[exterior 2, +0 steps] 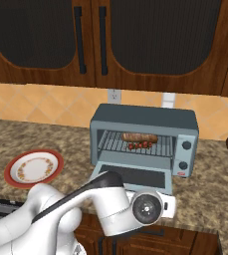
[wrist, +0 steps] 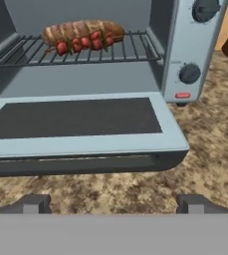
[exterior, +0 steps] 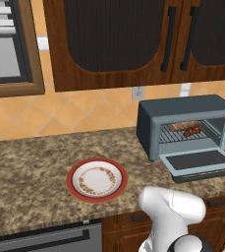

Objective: Pick up the kebab skewer and baguette bread, and place them inside the toaster oven. Close the toaster oven door and start by setting the timer.

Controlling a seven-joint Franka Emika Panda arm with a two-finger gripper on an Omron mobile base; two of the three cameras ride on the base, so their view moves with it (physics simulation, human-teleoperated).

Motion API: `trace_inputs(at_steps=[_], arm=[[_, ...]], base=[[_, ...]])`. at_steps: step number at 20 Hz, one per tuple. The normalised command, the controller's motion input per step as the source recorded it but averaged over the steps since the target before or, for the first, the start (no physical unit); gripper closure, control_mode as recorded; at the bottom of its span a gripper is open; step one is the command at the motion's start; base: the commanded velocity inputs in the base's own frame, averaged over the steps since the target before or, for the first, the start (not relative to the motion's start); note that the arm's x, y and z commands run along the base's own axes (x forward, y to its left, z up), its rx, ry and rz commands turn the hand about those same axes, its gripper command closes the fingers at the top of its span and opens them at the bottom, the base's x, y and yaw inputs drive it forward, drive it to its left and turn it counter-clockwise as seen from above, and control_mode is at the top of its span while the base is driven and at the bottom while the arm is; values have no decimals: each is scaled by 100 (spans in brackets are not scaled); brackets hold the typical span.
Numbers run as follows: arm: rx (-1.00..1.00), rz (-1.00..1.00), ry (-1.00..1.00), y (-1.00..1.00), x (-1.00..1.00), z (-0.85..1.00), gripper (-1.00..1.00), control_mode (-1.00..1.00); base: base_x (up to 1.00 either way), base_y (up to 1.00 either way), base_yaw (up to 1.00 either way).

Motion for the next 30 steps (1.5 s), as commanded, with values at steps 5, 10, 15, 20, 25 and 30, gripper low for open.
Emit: trace_inputs(at_steps=[5,10,15,20,25,30], arm=[[0,0,13,0,-42,-6,-100,-100],[0,3,5,0,-10,-5,-100,-100],[0,7,0,0,16,-5,-100,-100],[0,6,0,0,6,-37,-100,-100],[0,1,-3,0,6,-46,-100,-100],[0,0,-4,0,28,-3,-100,-100]], base=[[0,0,0],[0,0,0],[0,0,0],[0,0,0],[0,0,0],[0,0,0]])
